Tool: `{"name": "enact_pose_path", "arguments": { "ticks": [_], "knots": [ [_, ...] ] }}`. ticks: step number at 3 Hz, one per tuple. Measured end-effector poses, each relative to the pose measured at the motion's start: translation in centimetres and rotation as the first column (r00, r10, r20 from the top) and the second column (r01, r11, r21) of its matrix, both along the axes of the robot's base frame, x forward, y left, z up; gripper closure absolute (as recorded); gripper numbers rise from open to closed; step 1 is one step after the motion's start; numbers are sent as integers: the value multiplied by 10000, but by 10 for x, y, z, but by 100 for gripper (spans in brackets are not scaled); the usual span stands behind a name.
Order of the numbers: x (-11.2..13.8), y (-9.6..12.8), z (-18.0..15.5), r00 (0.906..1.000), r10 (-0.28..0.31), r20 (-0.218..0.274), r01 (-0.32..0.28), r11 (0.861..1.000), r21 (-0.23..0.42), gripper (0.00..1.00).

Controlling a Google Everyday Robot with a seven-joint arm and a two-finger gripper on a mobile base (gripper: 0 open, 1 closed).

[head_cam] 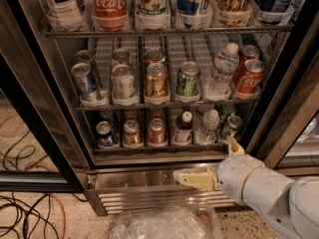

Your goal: Pick water bottle from bottom shelf of fridge

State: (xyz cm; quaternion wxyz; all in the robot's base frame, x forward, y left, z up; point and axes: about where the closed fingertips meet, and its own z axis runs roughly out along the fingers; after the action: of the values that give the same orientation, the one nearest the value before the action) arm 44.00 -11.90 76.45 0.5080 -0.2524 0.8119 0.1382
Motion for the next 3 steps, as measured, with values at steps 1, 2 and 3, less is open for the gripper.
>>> {"name": "enact_pose_path", "arguments": {
  "ticks": [1,2,3],
  "knots": [
    [1,1,-1,10000,-13,-31,13,10000,46,0],
    [11,-4,-6,9990,-321,312,323,9995,-36,0],
    [25,-13,-12,9919,-625,1102,645,9978,-154,0]
  ]
}}
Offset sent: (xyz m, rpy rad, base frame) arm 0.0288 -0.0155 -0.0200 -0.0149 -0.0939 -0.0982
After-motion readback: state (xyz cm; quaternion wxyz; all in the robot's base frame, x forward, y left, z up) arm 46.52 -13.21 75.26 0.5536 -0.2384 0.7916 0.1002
